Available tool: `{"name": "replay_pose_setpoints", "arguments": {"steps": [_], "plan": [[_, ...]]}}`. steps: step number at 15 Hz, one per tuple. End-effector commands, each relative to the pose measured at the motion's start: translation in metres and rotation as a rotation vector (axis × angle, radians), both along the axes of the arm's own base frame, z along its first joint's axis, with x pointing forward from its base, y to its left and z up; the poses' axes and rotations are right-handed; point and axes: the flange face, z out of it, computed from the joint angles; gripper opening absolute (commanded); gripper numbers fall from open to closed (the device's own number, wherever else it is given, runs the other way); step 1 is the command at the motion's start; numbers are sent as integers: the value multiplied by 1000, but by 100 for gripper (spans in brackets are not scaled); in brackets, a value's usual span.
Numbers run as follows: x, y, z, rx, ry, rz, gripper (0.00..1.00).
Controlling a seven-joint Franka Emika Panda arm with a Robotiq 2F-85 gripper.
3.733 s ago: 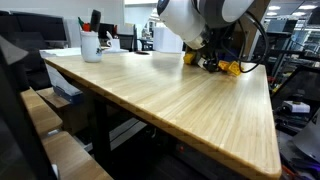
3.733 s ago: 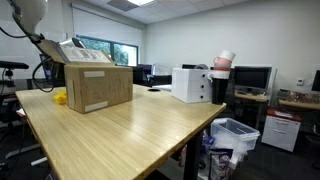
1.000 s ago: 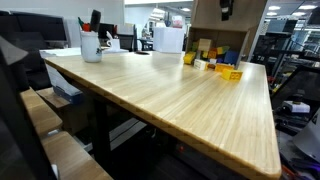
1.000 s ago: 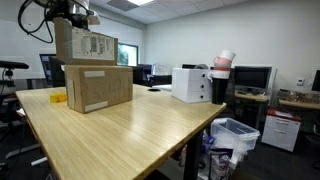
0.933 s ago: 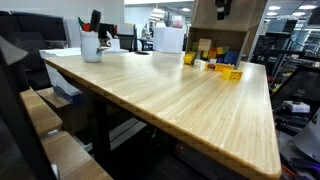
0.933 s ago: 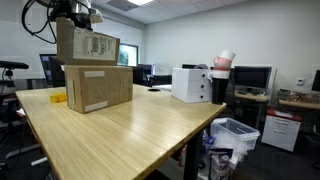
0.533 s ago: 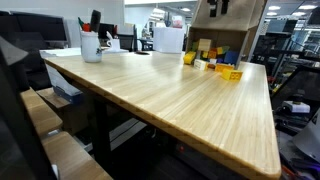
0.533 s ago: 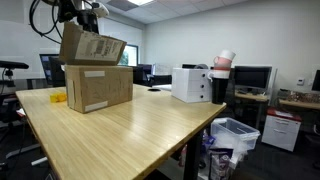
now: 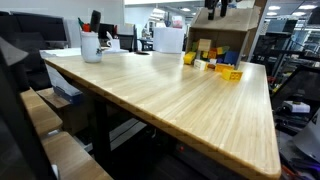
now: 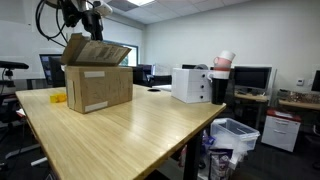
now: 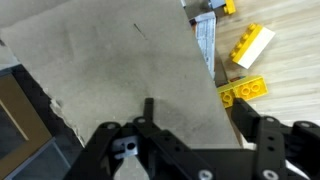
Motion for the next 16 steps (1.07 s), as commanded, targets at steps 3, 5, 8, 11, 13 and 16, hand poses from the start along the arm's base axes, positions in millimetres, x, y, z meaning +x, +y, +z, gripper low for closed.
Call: {"name": "replay_pose_setpoints", "arguments": {"steps": [3, 5, 8, 11, 13, 16], "plan": [[2, -15, -10, -35, -21, -85, 39], [3, -17, -14, -43, -18, -101, 29], [4, -19, -24, -62, 3, -116, 9], [4, -16, -36, -71, 26, -119, 1], [3, -11, -43, -77, 43, -112, 0], [3, -7, -47, -80, 63, -101, 0]]}}
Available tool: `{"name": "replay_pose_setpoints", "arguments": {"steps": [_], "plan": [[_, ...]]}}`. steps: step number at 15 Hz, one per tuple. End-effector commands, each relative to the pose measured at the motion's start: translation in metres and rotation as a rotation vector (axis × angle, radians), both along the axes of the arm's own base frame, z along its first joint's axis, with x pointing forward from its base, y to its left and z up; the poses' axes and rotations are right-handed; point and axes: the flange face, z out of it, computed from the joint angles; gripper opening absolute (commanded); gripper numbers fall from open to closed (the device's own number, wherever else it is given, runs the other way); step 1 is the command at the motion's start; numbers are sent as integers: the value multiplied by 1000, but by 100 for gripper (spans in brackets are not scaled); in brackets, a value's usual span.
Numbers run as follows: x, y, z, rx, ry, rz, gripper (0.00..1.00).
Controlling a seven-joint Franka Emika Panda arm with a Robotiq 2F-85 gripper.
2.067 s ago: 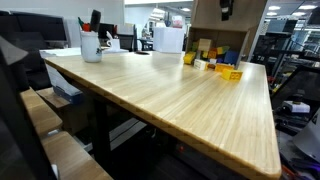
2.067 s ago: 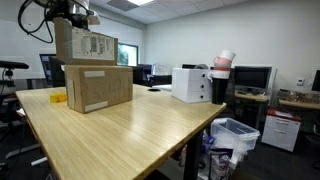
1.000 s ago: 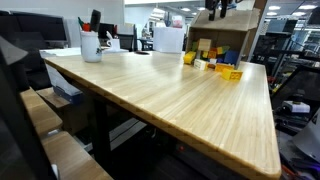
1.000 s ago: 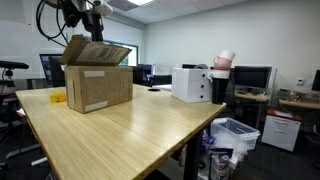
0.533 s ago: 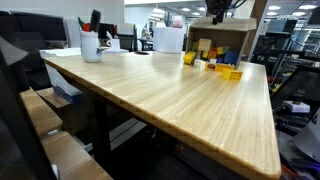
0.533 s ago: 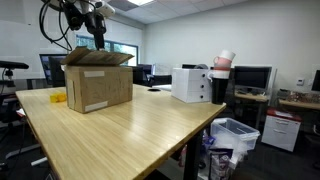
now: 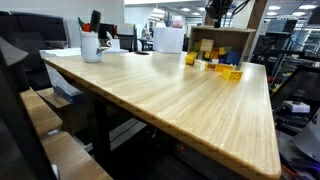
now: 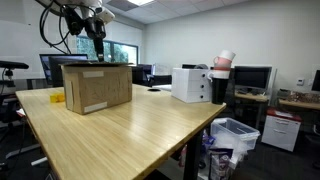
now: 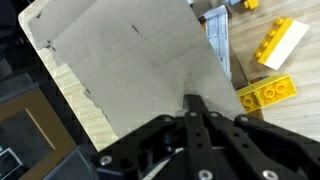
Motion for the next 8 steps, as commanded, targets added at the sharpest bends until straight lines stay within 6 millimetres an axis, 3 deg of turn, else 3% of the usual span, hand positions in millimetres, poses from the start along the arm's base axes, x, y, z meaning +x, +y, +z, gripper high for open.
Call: {"name": "replay_pose_setpoints", "arguments": {"steps": [1, 8], "plan": [[-3, 6, -19, -16, 37, -11, 0], [2, 13, -24, -21, 18, 20, 0]]}}
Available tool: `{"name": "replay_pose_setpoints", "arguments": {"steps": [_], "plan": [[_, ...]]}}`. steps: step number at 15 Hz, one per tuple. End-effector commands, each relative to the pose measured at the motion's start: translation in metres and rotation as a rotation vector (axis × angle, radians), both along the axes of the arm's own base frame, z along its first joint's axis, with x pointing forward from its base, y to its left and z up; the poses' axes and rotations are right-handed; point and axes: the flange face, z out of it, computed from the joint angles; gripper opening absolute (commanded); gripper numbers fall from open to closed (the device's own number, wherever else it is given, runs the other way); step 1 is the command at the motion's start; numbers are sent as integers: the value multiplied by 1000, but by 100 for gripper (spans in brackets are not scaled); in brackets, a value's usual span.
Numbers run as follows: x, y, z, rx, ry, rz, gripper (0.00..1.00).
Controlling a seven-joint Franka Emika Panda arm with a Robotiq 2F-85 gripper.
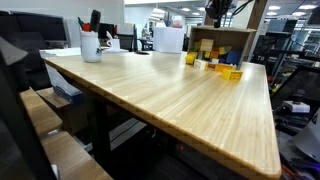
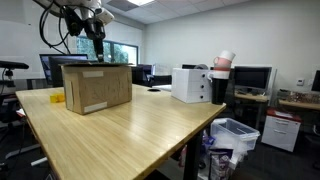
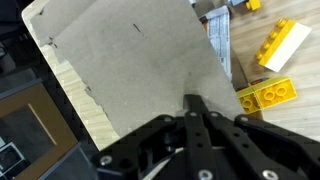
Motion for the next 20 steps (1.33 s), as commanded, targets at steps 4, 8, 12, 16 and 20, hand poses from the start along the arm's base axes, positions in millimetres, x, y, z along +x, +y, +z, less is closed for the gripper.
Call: {"name": "replay_pose_setpoints", "arguments": {"steps": [4, 8, 12, 16, 20], "plan": [[10, 7, -20, 9, -11, 0, 0], [18, 4, -19, 15, -31, -9, 0], [26, 2, -19, 29, -49, -1, 0], [40, 0, -16, 40, -107, 14, 0], [54, -5, -15, 37, -151, 20, 0]]}}
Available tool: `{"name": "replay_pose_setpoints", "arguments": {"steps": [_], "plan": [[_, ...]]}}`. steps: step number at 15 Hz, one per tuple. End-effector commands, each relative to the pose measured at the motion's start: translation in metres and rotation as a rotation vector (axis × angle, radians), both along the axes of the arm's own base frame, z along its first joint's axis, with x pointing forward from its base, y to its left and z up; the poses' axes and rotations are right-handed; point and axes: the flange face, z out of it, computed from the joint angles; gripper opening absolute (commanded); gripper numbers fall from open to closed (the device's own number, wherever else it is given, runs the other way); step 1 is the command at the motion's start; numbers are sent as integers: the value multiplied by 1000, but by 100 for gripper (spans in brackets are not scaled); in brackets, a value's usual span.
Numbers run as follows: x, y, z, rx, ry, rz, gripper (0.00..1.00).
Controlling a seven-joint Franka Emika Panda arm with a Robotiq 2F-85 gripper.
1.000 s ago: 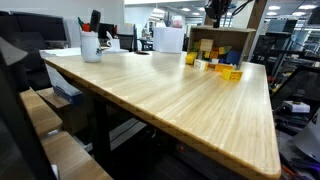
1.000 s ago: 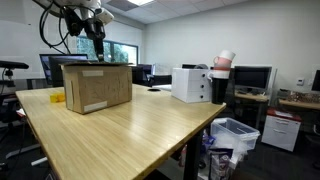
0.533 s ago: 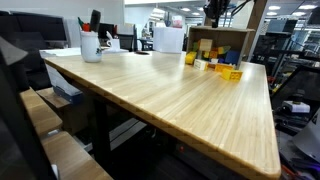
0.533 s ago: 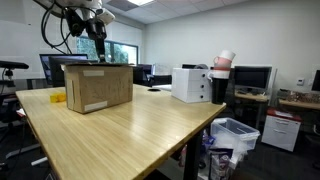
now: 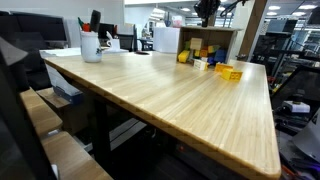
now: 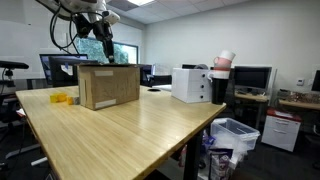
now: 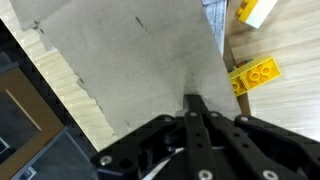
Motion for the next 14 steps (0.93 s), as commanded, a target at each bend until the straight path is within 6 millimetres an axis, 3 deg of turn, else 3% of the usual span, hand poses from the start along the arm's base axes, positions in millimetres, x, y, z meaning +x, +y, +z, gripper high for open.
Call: {"name": "replay_pose_setpoints", "arguments": {"steps": [1, 6, 14], "plan": [[23, -4, -18, 6, -40, -11, 0], [31, -2, -21, 7, -47, -13, 0], [24, 15, -29, 3, -31, -23, 0]]}}
